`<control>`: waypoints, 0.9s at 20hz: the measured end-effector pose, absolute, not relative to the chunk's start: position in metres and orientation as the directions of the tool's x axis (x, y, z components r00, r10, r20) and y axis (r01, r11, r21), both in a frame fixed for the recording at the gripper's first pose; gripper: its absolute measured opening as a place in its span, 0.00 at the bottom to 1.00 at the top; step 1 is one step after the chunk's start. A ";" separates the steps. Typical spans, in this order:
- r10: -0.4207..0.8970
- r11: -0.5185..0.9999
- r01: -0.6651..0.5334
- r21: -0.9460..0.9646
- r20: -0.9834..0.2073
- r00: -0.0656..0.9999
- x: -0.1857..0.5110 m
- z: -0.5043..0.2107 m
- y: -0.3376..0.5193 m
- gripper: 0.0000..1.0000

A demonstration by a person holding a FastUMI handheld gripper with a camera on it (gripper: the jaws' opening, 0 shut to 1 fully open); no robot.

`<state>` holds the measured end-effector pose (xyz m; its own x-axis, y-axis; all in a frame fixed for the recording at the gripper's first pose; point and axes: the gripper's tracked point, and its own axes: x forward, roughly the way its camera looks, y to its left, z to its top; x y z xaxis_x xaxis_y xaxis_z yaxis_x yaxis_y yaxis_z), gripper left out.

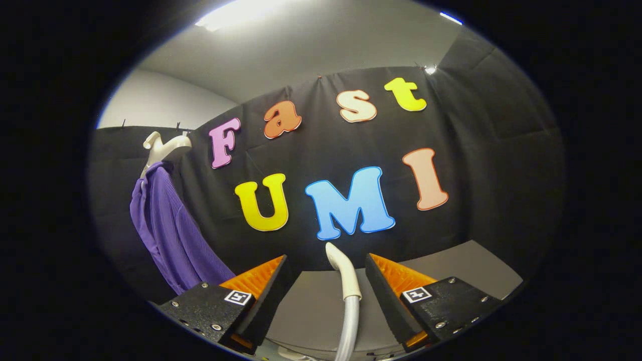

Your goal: Iron the clothes twice with a garment steamer, once on the left side and once on the right side.

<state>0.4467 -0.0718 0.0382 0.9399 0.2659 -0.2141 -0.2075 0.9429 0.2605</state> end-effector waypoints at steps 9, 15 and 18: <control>0.407 0.890 -0.261 0.374 -0.392 0.825 0.542 -0.037 -0.056 0.92; 0.408 0.894 -0.212 0.396 -0.518 0.752 0.574 -0.094 -0.055 0.92; 0.435 0.880 -0.195 0.432 -0.575 0.693 0.574 -0.116 -0.056 0.90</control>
